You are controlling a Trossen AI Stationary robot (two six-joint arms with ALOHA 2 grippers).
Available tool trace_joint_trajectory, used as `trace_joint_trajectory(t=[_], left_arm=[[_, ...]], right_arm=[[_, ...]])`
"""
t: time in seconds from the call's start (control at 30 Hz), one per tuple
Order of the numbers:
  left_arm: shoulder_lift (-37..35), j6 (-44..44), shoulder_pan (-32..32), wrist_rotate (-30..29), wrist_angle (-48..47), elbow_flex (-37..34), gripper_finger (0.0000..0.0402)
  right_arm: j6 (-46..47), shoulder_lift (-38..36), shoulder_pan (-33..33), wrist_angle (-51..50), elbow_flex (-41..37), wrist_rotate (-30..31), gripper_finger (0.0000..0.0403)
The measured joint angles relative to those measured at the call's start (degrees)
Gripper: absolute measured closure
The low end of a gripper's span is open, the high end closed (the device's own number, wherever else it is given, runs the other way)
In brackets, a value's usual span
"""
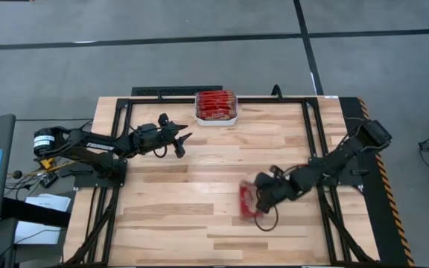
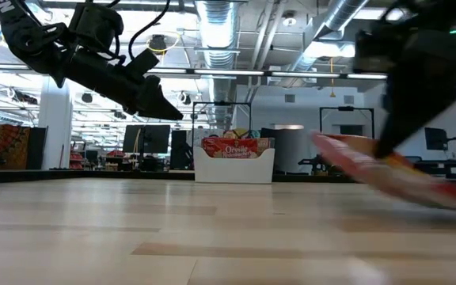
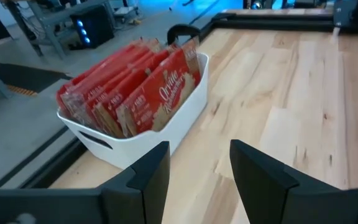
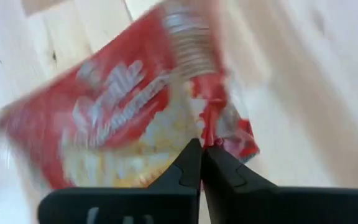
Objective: Sort popcorn bags into baskets
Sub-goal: Put the red popcorn bag into the white bin
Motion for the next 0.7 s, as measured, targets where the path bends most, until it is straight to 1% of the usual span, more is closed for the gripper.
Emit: trace_joint_trajectory(t=[0.17, 0.23, 0.3, 0.43, 0.53, 0.6, 0.7], left_arm=[[0.0, -1.7, -0.7, 0.1, -0.9, 0.0, 0.0242], [0.0, -2.2, -1.0, 0.8, -1.1, 0.0, 0.0242], [0.0, -2.3, -1.5, 2.3, -1.3, 0.0, 0.0242], [0.0, -3.1, -2.5, 5.1, -1.3, 0.0, 0.0242], [0.0, -3.5, -3.4, 5.7, -1.6, 0.0, 0.0242], [0.0, -3.5, -3.6, 5.8, -2.0, 0.0, 0.0242], [0.0, -3.3, -3.7, 5.7, -2.1, 0.0, 0.0242]], right_arm=[[-24.1, 1.6, -9.5, 15.2, 0.0, -1.6, 0.037], [-32.8, 3.0, -13.2, 20.1, 0.0, -4.1, 0.037], [-39.4, 5.0, -16.5, 24.5, 0.0, -6.7, 0.0371], [-46.9, 8.6, -22.3, 32.6, 0.2, -10.2, 0.037], [-51.2, 11.6, -25.2, 35.0, 1.6, -10.7, 0.036], [-53.0, 13.5, -26.7, 36.6, 3.5, -10.7, 0.035], [-53.2, 15.8, -28.9, 38.0, 6.7, -10.9, 0.033]])
